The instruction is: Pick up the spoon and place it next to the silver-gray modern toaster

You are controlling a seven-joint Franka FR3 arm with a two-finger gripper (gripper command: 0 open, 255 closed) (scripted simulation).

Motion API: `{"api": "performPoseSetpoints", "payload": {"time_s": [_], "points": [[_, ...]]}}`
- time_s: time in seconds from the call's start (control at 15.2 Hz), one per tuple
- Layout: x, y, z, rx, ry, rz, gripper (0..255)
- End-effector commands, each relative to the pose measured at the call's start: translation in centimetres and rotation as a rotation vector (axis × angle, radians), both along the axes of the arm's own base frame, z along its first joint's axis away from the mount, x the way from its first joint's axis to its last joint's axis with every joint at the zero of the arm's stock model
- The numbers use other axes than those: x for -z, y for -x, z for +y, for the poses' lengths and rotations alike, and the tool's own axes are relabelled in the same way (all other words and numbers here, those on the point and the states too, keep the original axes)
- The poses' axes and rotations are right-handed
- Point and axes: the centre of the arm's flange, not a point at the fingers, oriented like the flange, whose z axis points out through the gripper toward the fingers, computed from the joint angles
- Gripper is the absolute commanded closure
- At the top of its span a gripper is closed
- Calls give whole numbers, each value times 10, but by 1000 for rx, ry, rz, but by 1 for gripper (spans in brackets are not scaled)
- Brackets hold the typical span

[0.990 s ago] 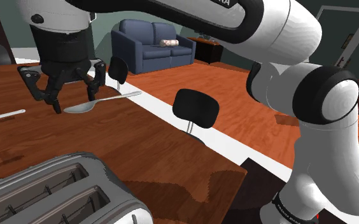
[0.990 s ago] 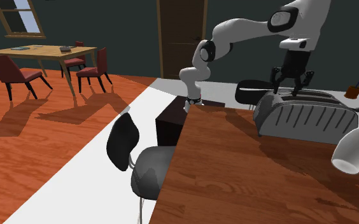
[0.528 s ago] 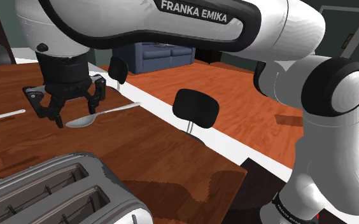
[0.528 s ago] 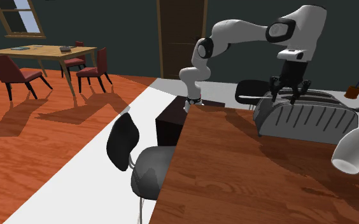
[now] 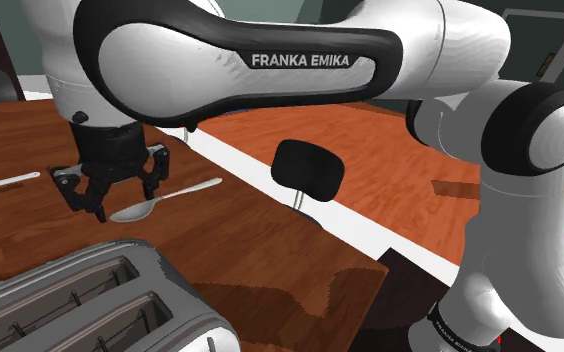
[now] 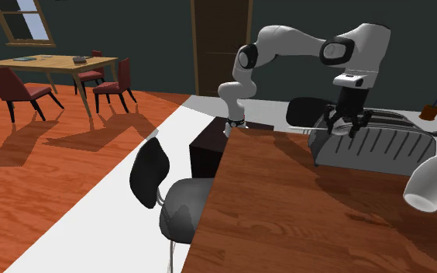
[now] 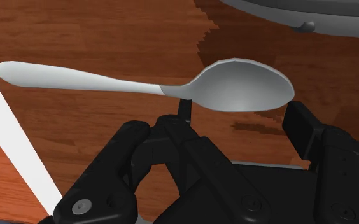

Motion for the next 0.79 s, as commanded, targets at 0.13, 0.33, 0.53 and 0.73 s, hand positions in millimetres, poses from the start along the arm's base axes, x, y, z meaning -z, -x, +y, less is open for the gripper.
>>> {"api": "performPoseSetpoints", "payload": {"time_s": [0.13, 0.33, 0.53, 0.73], "points": [[22, 0, 0, 0, 0, 0, 255], [38, 0, 0, 0, 0, 0, 255], [54, 0, 0, 0, 0, 0, 255], [70, 0, 0, 0, 0, 0, 255]]}}
